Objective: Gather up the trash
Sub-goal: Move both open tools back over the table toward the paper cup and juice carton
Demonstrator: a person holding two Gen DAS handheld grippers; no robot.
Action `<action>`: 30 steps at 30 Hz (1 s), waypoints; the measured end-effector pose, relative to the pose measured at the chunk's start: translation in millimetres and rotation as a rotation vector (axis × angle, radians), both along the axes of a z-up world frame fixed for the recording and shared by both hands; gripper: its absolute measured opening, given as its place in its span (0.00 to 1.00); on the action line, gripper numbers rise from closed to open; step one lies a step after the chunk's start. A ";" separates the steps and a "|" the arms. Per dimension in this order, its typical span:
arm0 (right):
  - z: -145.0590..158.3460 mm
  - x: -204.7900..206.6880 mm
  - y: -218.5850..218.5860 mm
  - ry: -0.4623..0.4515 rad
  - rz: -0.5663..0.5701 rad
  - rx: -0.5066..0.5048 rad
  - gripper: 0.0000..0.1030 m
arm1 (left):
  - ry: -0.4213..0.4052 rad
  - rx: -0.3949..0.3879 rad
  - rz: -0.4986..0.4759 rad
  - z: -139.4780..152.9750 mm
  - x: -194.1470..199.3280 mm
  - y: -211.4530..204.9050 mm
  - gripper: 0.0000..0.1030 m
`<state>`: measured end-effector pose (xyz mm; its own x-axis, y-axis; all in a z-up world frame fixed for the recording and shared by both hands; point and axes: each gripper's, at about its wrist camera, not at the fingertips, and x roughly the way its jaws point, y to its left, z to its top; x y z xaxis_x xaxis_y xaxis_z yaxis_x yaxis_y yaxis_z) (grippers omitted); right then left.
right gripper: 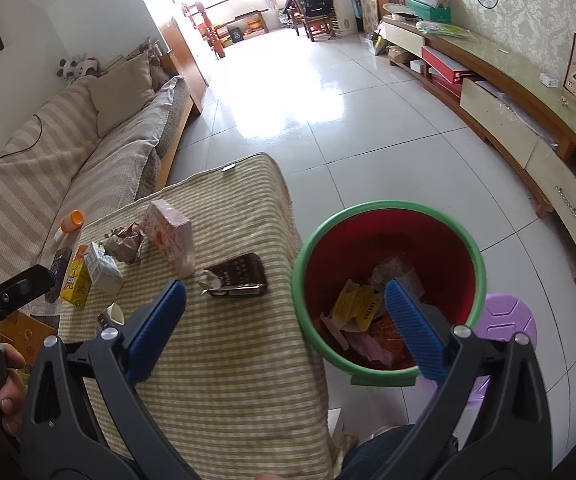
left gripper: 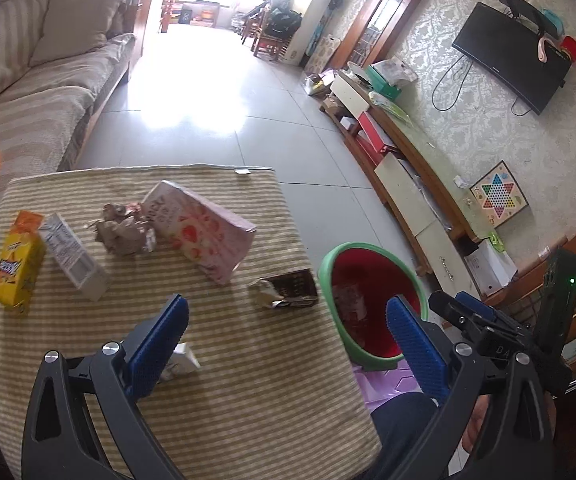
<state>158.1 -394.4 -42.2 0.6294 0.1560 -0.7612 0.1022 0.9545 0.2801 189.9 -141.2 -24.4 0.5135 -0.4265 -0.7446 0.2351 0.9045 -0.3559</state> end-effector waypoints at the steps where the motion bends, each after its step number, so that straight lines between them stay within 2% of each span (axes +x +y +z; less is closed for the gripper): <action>1: 0.5 0.4 9.8 0.000 0.014 -0.003 0.95 | 0.000 0.005 0.016 -1.2 -4.6 11.4 0.92; 9: 3.7 7.3 88.0 0.004 0.124 -0.044 0.95 | 0.034 0.015 0.157 -17.0 -29.6 109.3 0.92; 15: -1.6 12.3 134.8 0.023 0.191 -0.080 0.95 | 0.069 0.036 0.202 -36.1 -41.8 160.4 0.92; 22: -16.9 12.5 180.9 0.058 0.274 -0.105 0.95 | 0.092 0.066 0.264 -55.8 -36.7 202.9 0.92; 30: -44.0 15.7 234.2 0.115 0.370 -0.111 0.95 | 0.130 0.139 0.282 -78.8 -0.5 228.8 0.92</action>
<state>173.8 -160.2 -86.2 0.4559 0.2696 -0.8482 -0.2299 0.9564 0.1804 189.4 87.6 -103.2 0.4938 -0.1709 -0.8526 -0.0700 0.9695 -0.2349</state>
